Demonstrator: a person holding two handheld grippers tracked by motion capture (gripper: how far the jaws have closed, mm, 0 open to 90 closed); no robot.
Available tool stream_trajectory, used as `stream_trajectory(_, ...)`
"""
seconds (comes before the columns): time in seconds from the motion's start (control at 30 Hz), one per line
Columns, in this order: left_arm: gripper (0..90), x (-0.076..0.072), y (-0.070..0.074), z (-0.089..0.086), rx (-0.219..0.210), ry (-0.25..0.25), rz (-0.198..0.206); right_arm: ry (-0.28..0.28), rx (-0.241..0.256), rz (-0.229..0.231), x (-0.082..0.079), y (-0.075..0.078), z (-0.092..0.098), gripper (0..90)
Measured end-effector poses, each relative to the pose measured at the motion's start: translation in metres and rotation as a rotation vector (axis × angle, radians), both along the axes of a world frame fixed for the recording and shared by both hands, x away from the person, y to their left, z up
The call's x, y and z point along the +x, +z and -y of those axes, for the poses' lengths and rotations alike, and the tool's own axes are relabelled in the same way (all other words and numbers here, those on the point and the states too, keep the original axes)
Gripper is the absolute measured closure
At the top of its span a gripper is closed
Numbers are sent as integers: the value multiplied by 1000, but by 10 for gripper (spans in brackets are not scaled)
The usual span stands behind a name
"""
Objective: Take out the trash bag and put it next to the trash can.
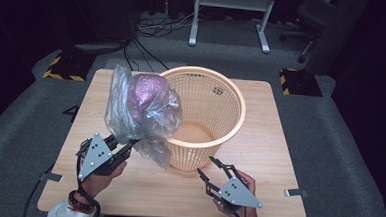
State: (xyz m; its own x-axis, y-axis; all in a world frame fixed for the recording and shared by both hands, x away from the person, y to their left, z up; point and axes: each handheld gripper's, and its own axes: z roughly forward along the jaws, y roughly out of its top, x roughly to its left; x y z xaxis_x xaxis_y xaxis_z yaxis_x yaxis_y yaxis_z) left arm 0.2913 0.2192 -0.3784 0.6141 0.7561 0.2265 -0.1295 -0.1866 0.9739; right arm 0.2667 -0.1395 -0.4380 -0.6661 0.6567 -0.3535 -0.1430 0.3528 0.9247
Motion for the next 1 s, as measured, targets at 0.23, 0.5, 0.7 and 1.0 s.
stream_trajectory(0.23,838,12,0,-10,-15,39,21,-118,4,-48,11,-6,31,392)
stream_trajectory(0.5,842,21,5,-21,-8,95,62,-212,-59,-217,32,-20,58,300)
stream_trajectory(0.7,843,28,8,-30,-36,135,75,-218,-103,-458,49,-38,82,254)
stream_trajectory(1.0,846,46,8,-44,-58,193,70,-243,-112,-556,55,-48,107,250)
